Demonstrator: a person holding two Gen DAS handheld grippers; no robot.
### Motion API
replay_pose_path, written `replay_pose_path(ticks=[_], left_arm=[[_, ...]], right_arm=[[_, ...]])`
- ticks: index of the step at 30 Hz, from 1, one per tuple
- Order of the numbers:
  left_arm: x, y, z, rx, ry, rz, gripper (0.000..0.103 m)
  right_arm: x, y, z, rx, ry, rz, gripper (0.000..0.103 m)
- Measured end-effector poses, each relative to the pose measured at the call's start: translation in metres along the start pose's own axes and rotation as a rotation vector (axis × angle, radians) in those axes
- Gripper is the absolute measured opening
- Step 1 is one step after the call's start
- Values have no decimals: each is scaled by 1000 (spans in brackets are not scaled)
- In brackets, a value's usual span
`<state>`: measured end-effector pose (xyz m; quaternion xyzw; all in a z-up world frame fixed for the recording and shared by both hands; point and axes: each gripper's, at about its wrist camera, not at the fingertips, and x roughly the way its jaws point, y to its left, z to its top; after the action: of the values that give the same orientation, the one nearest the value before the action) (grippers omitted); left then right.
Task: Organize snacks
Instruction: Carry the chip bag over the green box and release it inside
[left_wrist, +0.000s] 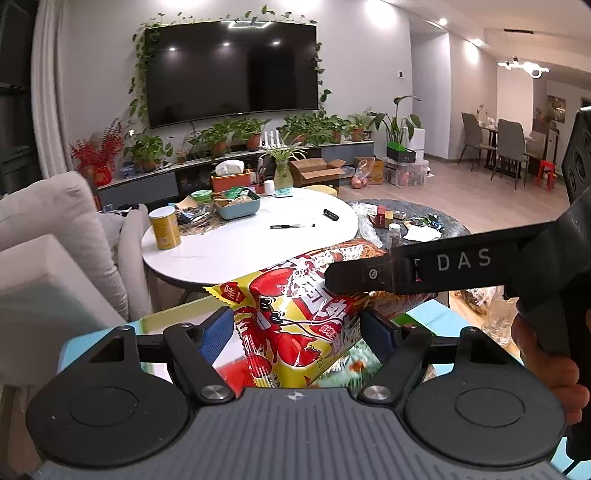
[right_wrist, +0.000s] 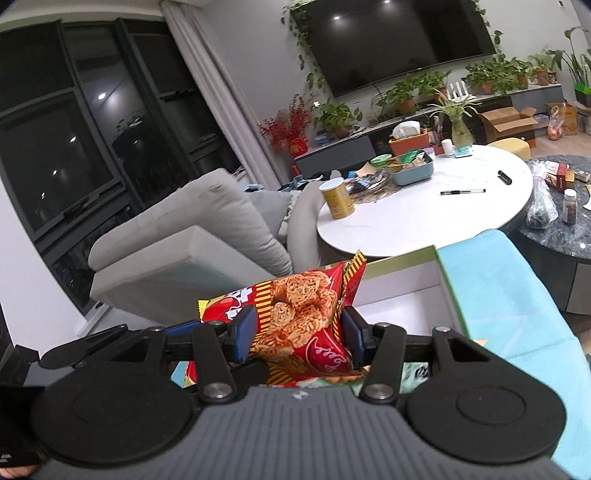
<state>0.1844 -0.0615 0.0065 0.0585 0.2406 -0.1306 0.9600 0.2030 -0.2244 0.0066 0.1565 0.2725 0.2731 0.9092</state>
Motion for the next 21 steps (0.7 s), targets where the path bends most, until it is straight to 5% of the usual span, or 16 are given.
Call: replay_pose_path(ticks=[21], left_arm=[[86,8,-9,-22,122,-13,76]], right_arm=[[38,-60,2,125,12,-120,71]])
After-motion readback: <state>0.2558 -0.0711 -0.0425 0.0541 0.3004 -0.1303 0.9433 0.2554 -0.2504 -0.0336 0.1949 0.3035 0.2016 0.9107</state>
